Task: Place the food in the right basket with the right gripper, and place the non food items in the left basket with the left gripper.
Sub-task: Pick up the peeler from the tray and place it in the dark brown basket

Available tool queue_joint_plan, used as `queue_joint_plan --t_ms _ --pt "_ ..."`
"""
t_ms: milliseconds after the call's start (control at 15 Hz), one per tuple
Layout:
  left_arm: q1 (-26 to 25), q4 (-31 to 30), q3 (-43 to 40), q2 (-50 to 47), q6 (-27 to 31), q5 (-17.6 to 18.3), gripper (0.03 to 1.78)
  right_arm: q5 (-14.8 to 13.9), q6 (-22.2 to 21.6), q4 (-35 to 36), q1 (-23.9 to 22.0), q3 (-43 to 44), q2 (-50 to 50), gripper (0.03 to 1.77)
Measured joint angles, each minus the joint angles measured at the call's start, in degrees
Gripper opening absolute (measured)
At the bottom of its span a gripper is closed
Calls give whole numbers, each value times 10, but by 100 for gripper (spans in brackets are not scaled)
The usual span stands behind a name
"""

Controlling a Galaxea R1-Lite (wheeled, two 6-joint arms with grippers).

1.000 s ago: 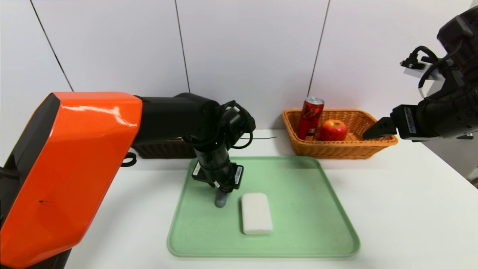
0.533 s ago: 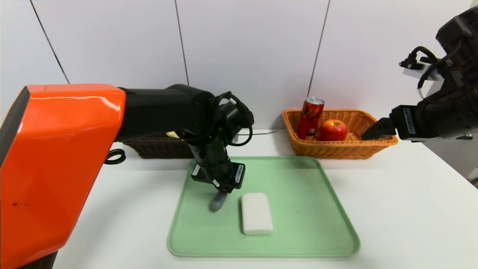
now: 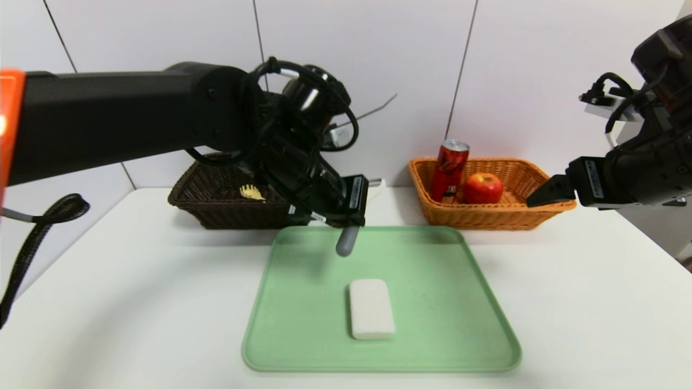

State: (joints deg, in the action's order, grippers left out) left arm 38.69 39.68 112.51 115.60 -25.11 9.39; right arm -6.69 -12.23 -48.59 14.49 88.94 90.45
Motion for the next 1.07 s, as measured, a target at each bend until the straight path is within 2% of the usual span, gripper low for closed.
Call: queue_joint_plan --t_ms 200,400,533,667,867,1067 --pt "-16 -110 -1 -36 -26 -43 27 1 1 0 -2 0 1 171" --pt "-55 -212 -4 -48 -86 -93 27 0 0 1 -3 1 3 171" --pt "-90 -247 -10 -44 -93 -130 27 -1 2 1 -3 4 6 171" --pt "-123 -203 -22 -44 -77 -143 27 -1 4 1 -2 5 7 171" --pt "-172 -112 -29 -45 -64 -124 27 -3 4 0 2 5 7 171" --pt "-219 -107 -29 -39 -72 -105 27 -5 5 0 4 5 6 171"
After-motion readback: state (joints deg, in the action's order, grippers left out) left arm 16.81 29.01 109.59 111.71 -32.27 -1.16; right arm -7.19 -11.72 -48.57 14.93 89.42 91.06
